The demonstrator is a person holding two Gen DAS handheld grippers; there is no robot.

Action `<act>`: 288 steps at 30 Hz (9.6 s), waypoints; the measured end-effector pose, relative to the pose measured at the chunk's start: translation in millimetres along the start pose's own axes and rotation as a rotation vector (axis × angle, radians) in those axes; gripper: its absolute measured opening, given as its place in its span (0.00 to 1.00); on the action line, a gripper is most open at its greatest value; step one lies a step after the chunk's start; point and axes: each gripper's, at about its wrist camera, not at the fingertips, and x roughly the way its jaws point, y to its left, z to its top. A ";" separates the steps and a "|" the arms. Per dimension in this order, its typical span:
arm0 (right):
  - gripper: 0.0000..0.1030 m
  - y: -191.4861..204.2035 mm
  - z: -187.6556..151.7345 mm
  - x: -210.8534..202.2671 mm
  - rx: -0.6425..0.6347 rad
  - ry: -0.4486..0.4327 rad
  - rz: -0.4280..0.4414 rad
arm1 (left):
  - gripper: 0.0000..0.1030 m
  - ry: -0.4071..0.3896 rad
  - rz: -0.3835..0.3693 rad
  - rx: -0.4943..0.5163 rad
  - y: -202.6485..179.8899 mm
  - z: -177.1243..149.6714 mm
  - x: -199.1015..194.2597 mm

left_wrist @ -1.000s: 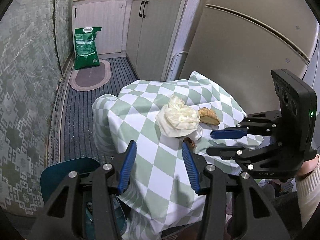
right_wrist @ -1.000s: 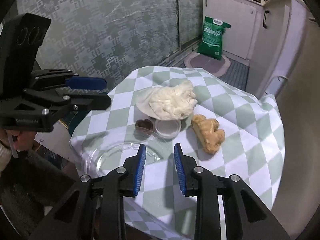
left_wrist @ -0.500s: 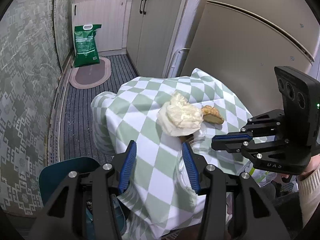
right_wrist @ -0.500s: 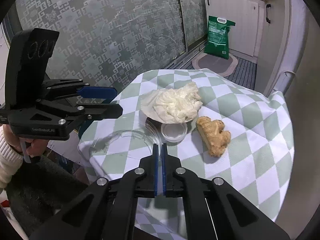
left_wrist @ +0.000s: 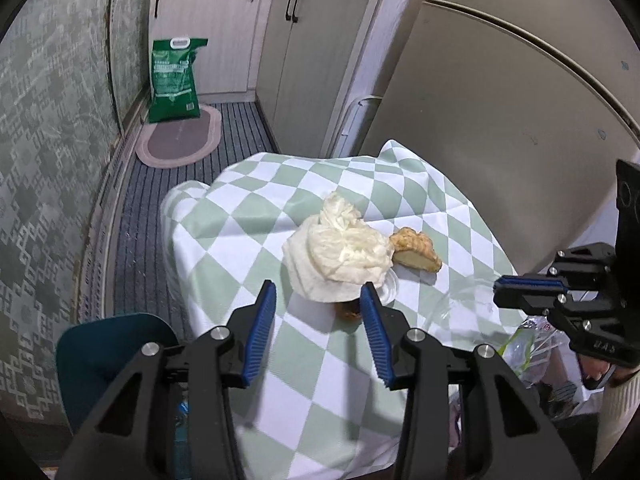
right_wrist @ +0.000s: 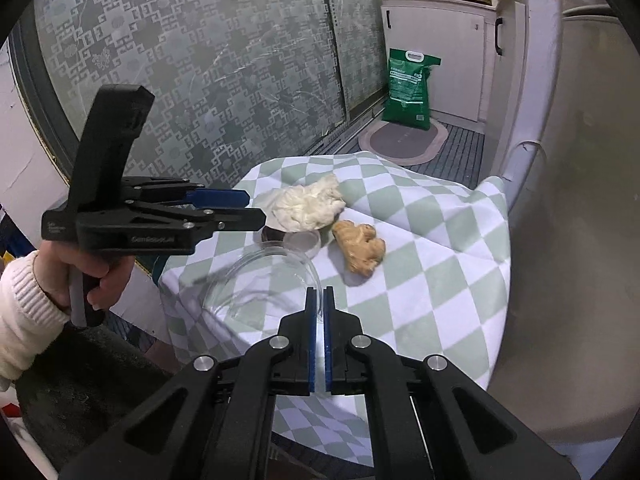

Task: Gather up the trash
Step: 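Grasp the crumpled white tissue with the left tool while the right tool grasps the clear plastic lid, then carry the tissue and the clear lid over the teal bin with both tools, then open the left tool to drop the tissue while the right tool drops the lid, then move both tools back over the table toward the ginger and nuts, then grasp the brown nut shell with the left tool while the right tool grasps the ginger root, then carry the nut shell and ginger over the teal bin with both tools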

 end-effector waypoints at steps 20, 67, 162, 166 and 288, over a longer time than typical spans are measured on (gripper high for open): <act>0.02 -6.5 -14.8 -8.7 0.029 0.003 -0.004 | 0.02 0.020 -0.015 -0.121 8.0 10.1 16.0; 0.02 84.5 74.8 -1.0 -0.085 -0.108 -0.115 | 0.00 -0.147 0.159 0.011 38.9 -20.5 -126.9; 0.08 210.5 84.9 223.9 -0.197 0.374 -0.070 | 0.18 0.217 0.276 -0.135 207.8 -119.9 -62.4; 0.16 211.7 87.3 221.4 -0.192 0.357 -0.062 | 0.18 0.196 0.277 -0.137 208.4 -117.4 -69.8; 0.31 117.6 92.1 89.7 -0.165 -0.025 -0.049 | 0.22 -0.015 0.206 0.009 81.7 -36.4 -66.0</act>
